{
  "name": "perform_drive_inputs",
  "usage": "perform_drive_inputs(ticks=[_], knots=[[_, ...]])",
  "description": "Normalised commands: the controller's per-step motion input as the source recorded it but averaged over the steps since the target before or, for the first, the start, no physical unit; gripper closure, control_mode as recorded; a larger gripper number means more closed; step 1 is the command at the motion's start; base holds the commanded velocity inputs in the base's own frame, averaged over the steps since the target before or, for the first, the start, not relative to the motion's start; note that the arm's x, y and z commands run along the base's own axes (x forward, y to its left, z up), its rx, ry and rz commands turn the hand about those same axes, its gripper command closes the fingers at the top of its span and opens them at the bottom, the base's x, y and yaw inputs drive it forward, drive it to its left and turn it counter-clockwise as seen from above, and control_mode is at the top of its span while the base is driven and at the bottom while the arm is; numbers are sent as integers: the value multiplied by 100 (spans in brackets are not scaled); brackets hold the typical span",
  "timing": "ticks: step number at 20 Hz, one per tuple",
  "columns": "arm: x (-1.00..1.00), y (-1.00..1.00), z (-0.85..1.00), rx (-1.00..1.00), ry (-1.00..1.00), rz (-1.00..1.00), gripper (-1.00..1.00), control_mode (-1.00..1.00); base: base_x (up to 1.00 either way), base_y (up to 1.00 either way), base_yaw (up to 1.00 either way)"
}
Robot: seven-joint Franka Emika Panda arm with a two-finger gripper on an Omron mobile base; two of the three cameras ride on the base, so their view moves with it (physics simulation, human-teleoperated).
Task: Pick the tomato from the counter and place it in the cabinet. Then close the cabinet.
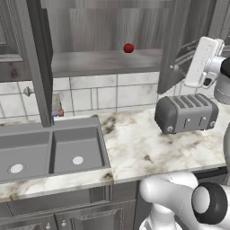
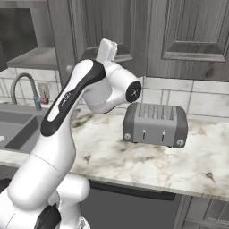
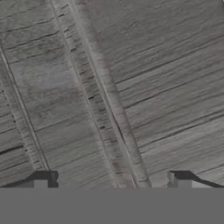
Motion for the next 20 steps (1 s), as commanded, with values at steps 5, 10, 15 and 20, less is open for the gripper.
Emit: perform_drive_inputs(ticks=[5,10,15,20], knots=[[99,20,-1,3,3,-1,-100,-100,0,0,0],[85,26,-27,0,0,-7,-100,-100,0,0,0],[78,32,-44,0,0,-11,-100,-100,0,0,0],[75,28,-54,0,0,-12,-100,-100,0,0,0]])
